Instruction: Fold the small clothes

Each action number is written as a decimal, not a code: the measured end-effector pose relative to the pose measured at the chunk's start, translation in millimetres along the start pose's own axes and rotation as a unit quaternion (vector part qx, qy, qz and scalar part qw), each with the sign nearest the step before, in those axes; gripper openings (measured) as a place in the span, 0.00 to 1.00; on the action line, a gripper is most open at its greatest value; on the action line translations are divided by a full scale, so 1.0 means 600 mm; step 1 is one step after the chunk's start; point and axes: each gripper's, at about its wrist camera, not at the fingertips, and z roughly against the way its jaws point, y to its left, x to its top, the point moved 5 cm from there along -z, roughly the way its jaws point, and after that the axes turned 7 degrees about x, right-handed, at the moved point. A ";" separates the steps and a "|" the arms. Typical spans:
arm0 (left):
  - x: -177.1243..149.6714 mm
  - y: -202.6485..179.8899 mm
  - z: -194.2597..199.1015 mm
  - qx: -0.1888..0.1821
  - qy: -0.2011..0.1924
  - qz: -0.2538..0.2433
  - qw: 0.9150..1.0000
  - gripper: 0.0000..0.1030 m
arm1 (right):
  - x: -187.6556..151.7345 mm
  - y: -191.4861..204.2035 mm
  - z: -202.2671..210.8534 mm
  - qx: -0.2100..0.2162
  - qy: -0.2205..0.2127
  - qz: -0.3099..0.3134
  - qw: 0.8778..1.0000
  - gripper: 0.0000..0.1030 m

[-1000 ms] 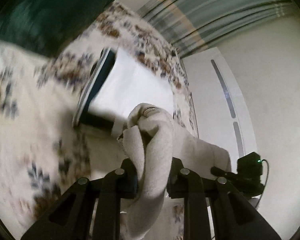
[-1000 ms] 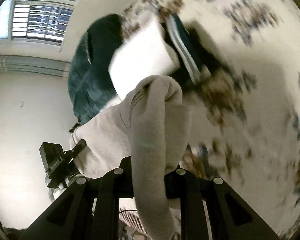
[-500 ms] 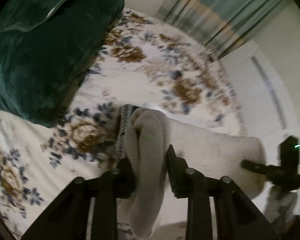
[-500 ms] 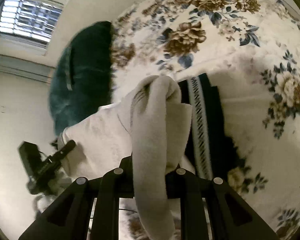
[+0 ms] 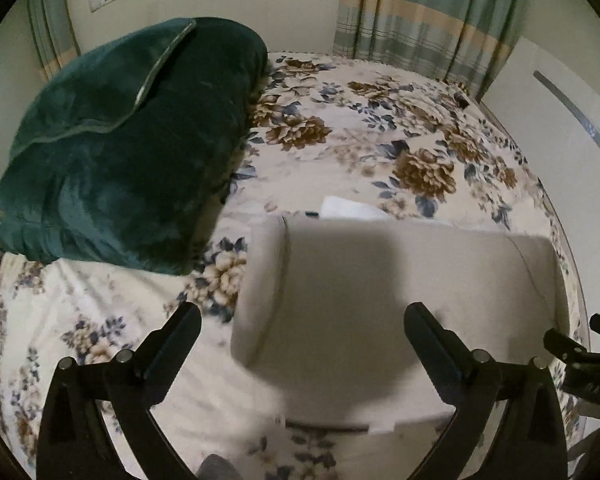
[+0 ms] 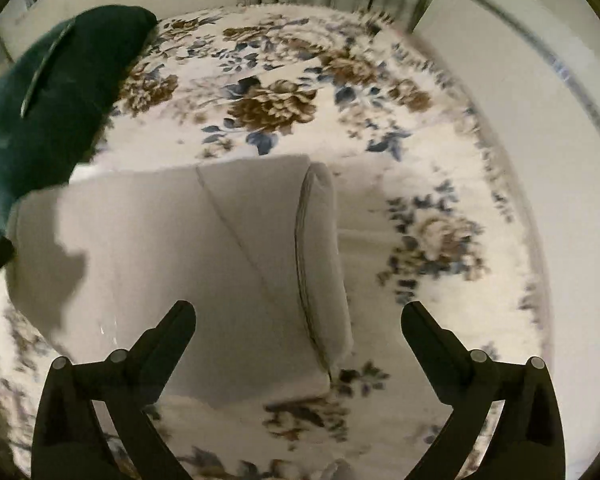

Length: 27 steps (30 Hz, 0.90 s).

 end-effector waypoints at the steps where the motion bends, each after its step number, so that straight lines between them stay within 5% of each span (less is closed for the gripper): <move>1: -0.005 -0.003 0.013 0.005 -0.003 -0.002 1.000 1.00 | -0.009 0.005 0.014 -0.005 -0.005 0.001 1.000 1.00; 8: -0.030 -0.006 0.144 0.023 -0.036 0.004 0.999 1.00 | -0.057 0.024 0.150 -0.030 -0.061 0.000 0.998 1.00; 27: -0.137 0.020 0.605 0.013 -0.140 0.012 0.990 1.00 | -0.257 0.041 0.684 -0.030 -0.229 0.015 0.973 1.00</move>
